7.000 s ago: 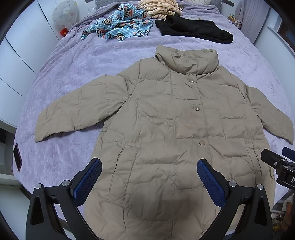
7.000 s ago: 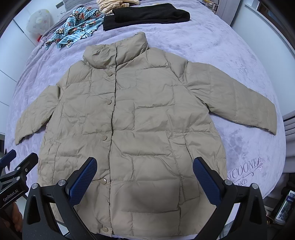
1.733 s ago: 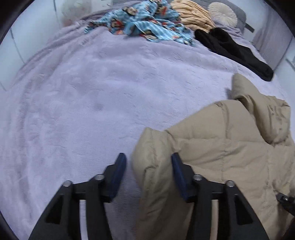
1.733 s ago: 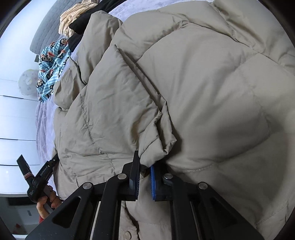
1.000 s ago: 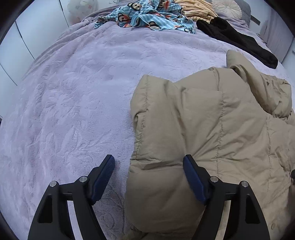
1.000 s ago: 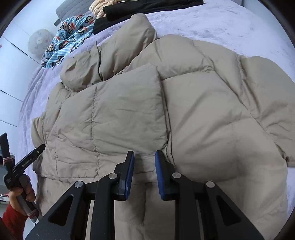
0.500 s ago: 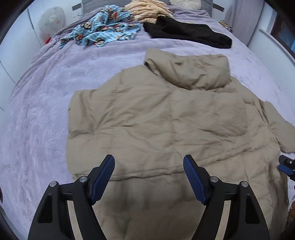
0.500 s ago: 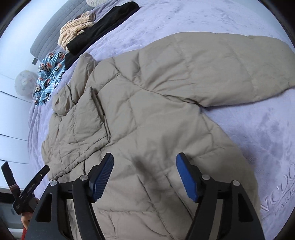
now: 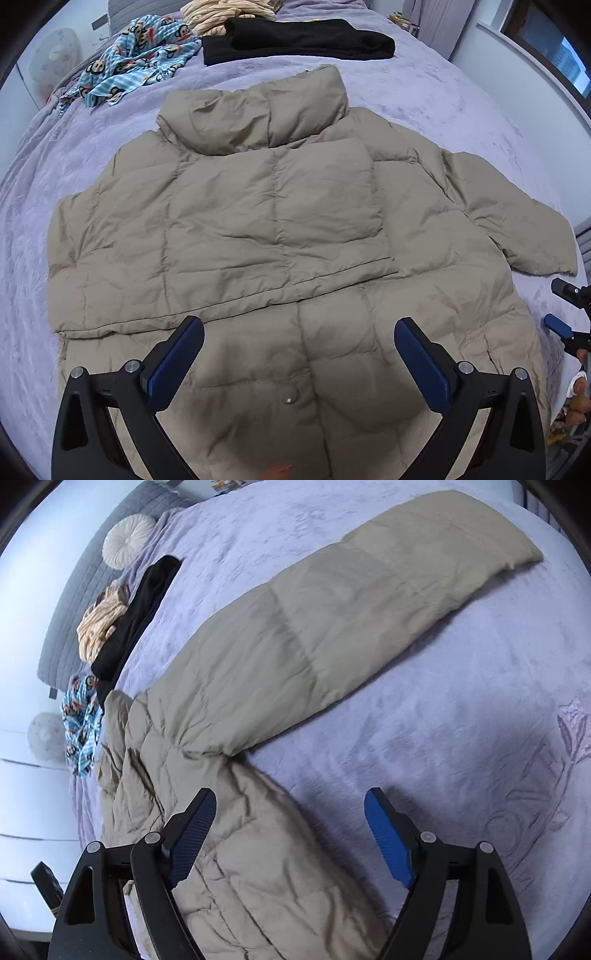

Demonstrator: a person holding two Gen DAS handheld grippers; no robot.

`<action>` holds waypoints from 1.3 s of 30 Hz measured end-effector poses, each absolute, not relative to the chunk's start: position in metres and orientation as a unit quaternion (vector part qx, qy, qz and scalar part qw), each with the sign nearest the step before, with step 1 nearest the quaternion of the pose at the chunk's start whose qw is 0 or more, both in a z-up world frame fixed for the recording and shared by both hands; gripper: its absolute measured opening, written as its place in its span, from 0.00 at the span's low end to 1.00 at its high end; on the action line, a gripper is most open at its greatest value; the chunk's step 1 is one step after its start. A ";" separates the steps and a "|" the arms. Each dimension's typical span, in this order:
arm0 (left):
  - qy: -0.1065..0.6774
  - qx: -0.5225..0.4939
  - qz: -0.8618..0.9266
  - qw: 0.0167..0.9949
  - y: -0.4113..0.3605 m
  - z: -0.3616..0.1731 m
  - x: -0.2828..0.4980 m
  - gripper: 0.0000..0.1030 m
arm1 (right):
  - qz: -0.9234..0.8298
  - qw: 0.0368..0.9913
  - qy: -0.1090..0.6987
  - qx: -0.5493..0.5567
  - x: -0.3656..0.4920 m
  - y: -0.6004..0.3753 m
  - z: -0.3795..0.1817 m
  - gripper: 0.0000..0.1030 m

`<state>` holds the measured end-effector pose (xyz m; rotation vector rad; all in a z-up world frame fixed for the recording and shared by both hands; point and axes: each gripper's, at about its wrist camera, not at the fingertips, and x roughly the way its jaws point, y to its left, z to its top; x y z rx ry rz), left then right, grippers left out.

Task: Fold large clothes
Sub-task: 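Grasp the sleeve with the right tool, fold it across the body, release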

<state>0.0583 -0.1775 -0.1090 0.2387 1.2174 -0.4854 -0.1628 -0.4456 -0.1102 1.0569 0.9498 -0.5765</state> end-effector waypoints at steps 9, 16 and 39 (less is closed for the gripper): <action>0.571 0.141 -0.217 0.779 -0.220 -0.122 0.051 1.00 | -0.296 0.703 0.329 0.556 -0.204 -0.529 -0.125 1.00; 0.572 0.150 -0.215 0.778 -0.237 -0.132 0.049 1.00 | -0.284 0.672 0.262 0.632 -0.214 -0.582 -0.148 1.00; 0.517 0.098 -0.167 0.834 -0.144 -0.090 0.094 1.00 | -0.154 0.816 0.260 0.492 -0.068 -0.553 -0.016 0.05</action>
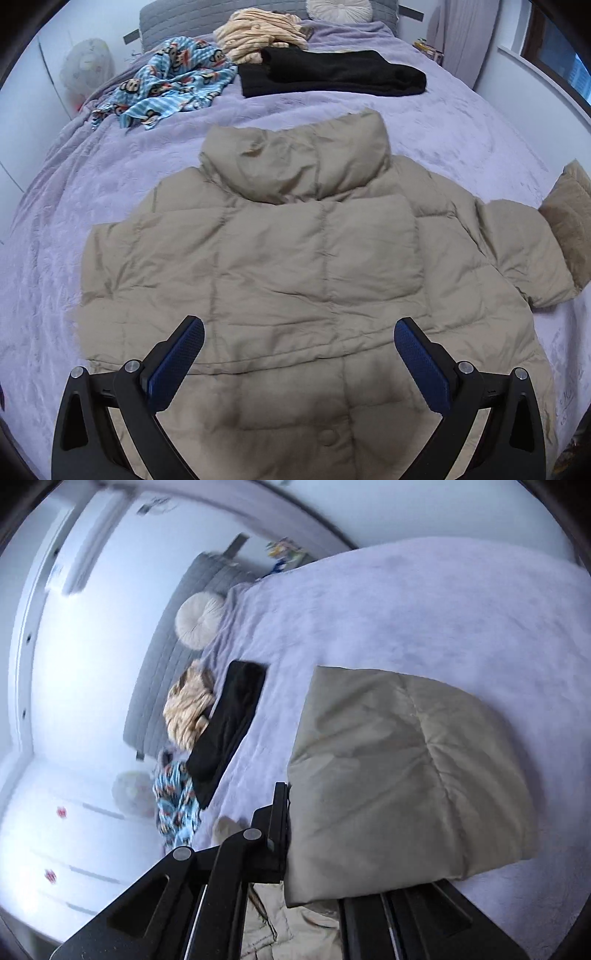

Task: Fold large clothes
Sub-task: 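Grasp the sleeve with the right tool, fold it across the body, release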

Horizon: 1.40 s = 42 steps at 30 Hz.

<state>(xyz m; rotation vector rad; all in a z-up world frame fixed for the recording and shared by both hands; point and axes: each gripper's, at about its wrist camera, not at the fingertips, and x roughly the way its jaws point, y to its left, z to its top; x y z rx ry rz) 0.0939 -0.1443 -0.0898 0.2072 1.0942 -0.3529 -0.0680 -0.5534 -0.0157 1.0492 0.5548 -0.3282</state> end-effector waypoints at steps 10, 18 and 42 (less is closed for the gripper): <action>0.506 0.066 -0.091 0.855 -0.058 -0.103 0.127 1.00 | 0.005 0.887 0.410 0.212 0.098 -0.314 -0.016 0.06; 0.523 0.051 -0.090 0.846 -0.030 -0.128 0.139 1.00 | -0.025 0.819 0.515 0.251 0.105 -0.261 -0.136 0.09; 0.565 -0.117 -0.210 0.790 0.001 -0.138 0.176 1.00 | -0.111 0.823 0.402 0.385 0.093 -0.326 -0.080 0.11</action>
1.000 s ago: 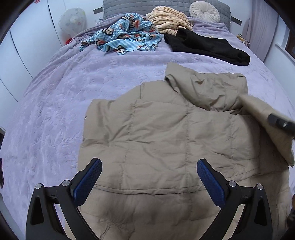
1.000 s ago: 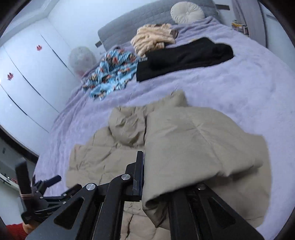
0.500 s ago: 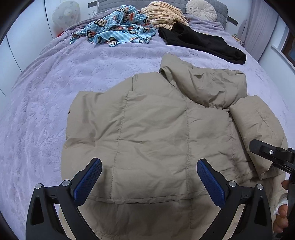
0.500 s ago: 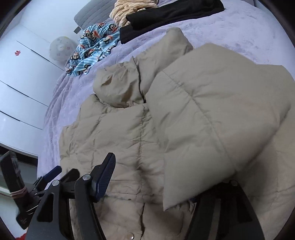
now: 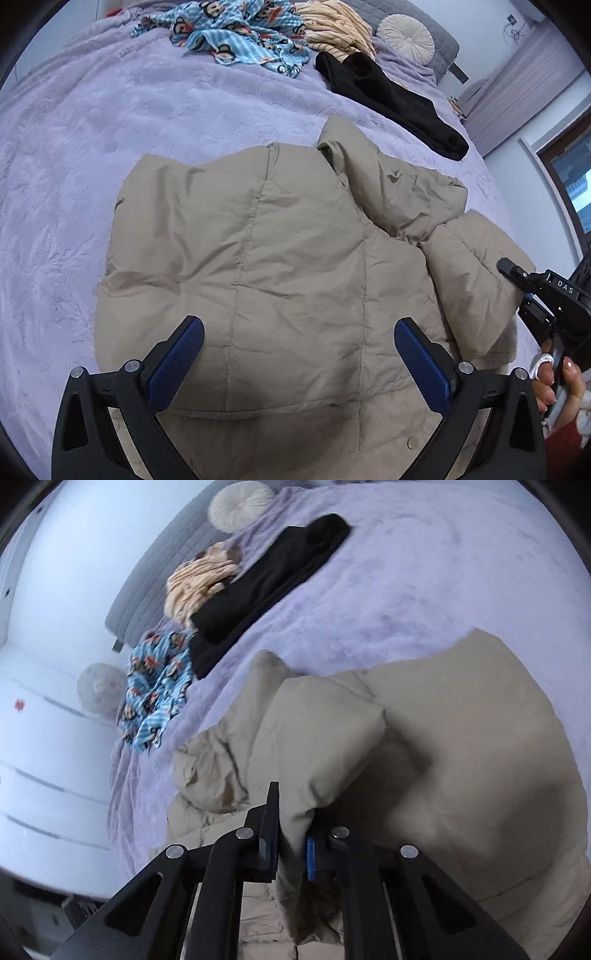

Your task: Fold large clothes

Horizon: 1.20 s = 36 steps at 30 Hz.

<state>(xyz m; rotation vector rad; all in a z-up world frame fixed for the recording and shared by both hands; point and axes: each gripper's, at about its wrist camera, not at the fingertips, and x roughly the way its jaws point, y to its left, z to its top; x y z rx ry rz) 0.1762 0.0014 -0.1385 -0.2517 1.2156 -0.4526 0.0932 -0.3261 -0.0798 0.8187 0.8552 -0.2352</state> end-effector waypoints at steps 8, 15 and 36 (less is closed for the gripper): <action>0.555 -0.253 -0.283 0.741 0.032 -0.138 0.187 1.00 | 0.044 0.859 0.496 0.119 0.124 -0.176 -0.073 0.14; 0.574 -0.270 -0.333 0.697 0.002 -0.146 0.194 1.00 | 0.064 0.843 0.530 0.069 0.089 -0.153 -0.080 0.69; 0.552 -0.211 -0.391 0.705 -0.050 -0.092 0.199 0.07 | -0.156 0.829 0.519 0.136 -0.002 -0.335 -0.100 0.14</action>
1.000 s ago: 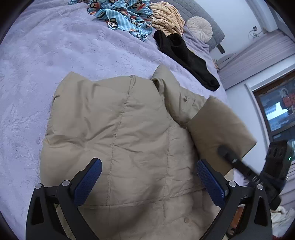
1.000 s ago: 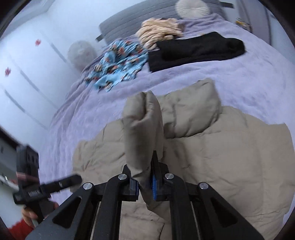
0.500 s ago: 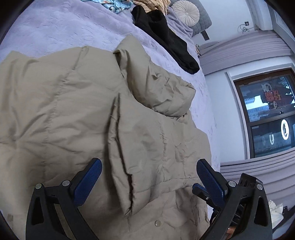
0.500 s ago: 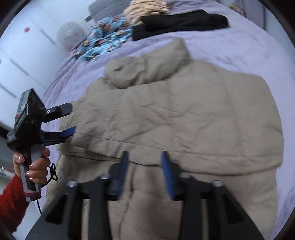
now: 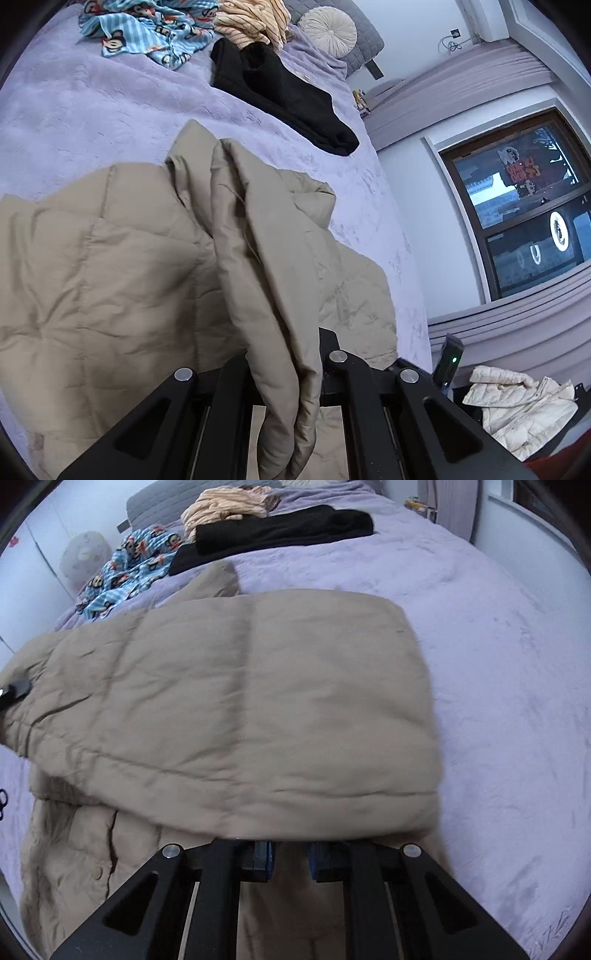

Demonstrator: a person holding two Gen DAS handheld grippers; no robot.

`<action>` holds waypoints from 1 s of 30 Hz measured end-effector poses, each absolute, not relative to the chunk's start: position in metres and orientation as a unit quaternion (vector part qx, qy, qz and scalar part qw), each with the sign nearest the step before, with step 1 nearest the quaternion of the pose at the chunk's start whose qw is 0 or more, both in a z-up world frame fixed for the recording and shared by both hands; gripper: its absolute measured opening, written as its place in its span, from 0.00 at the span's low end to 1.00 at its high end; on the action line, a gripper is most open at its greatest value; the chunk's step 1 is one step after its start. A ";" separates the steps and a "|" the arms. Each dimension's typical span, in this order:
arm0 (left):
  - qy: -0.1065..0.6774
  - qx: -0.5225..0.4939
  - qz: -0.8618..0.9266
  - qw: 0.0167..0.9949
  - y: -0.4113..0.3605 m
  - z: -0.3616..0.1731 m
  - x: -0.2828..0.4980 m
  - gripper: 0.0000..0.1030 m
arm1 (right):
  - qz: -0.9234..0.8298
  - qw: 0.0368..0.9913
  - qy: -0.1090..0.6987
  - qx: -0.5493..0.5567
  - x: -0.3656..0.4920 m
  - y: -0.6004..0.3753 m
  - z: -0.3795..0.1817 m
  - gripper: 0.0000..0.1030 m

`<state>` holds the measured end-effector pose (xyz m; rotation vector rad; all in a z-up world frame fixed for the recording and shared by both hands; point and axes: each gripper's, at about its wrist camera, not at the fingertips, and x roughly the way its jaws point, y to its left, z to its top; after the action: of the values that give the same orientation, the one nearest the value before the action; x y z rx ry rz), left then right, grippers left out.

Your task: Fold large clothes

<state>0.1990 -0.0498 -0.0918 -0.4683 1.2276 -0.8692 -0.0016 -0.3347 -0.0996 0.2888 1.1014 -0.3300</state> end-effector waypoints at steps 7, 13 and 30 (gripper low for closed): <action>0.617 -0.138 -0.338 0.697 -0.055 -0.162 0.193 0.07 | -0.190 0.827 0.514 0.126 -0.002 -0.368 -0.107 0.03; 0.624 -0.167 -0.322 0.692 -0.051 -0.189 0.189 0.07 | -0.183 0.818 0.530 0.130 -0.005 -0.372 -0.127 0.03; 0.626 -0.108 -0.307 0.709 -0.068 -0.184 0.187 0.07 | -0.150 0.820 0.531 0.154 0.049 -0.396 -0.098 0.09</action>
<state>0.1874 -0.0678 -0.1838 -0.2395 1.3888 -0.6810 0.0494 -0.3958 -0.0984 0.3283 1.1304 -0.3191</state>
